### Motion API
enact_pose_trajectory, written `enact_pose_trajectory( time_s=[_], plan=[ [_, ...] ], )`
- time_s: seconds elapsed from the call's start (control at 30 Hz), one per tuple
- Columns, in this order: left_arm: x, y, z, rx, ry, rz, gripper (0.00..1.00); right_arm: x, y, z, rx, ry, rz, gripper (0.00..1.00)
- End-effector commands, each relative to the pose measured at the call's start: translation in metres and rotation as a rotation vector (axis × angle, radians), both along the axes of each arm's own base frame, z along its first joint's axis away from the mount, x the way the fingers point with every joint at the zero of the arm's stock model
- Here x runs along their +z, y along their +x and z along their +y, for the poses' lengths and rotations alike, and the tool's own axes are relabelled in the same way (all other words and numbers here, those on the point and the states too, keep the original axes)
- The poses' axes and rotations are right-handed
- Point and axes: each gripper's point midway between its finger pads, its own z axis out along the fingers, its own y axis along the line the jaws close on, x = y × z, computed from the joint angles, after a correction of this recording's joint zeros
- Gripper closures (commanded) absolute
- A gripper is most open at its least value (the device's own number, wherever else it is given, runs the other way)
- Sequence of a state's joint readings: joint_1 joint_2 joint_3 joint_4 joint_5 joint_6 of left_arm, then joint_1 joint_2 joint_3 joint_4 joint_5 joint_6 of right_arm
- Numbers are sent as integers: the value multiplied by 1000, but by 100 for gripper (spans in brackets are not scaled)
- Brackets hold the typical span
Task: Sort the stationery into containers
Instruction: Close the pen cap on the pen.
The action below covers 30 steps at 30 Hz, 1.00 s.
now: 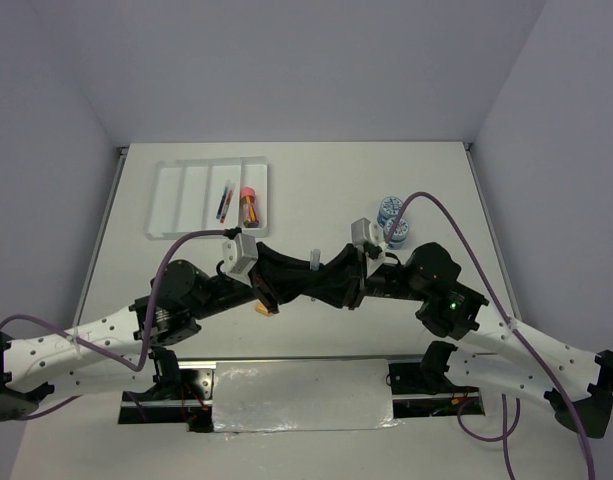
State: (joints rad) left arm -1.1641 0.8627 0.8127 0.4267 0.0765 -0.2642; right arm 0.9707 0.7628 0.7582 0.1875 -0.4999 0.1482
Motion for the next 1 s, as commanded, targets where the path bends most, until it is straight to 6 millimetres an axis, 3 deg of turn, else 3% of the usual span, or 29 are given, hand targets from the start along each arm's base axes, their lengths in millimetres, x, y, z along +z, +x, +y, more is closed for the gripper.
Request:
enact_pose_trajectory(
  time_s=[0.0,0.17,0.27,0.37,0.4,0.6,0.73,0.97],
  plan=[
    [25,-10,9,-27,-85,-64,100,13,-1,1,14,47,-29,75],
    [26,-11,13,-22,-93,-67,100,14,1,-1,2,55,-32,98],
    [25,-10,12,-20,-88,-72,96,14,2,-2,-9,52,-28,100],
    [23,-10,12,-17,-83,-82,79,16,4,-3,-22,56,-29,100],
    [21,-9,11,-14,-77,-82,63,15,5,-3,-27,53,-27,100],
    [16,-2,8,16,-30,-60,3,13,8,-4,-43,39,-26,100],
    [21,-1,9,22,-37,-59,1,8,8,-1,-32,22,-22,100],
    [47,14,23,129,-70,-31,1,-5,8,5,-8,-24,-24,100]
  ],
)
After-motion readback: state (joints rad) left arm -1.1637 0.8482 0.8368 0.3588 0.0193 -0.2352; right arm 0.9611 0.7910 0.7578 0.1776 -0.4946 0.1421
